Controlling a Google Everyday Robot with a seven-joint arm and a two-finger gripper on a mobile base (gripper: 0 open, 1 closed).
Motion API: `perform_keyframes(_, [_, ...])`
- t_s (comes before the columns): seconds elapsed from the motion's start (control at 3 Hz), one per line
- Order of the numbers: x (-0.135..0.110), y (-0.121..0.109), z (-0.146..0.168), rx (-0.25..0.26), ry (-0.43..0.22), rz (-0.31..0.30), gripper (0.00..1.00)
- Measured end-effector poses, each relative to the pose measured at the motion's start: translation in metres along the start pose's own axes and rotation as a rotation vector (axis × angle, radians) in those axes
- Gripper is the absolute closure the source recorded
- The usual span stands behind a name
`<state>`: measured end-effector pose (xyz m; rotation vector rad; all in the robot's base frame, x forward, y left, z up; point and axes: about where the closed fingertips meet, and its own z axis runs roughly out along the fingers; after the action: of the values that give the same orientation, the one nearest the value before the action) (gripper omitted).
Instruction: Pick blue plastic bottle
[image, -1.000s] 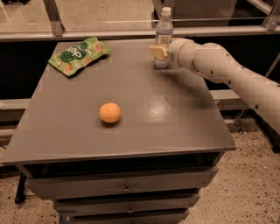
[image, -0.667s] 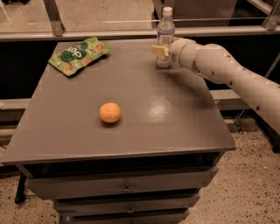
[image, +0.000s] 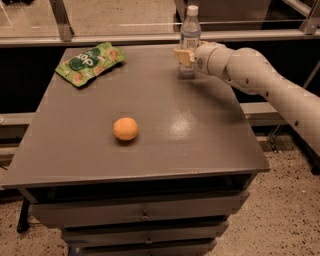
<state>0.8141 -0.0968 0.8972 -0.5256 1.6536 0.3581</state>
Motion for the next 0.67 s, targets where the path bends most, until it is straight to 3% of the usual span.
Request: perform_keyframes(0.67, [-0.043, 0.009, -0.015, -0.061, -0.050, 0.002, 1.00])
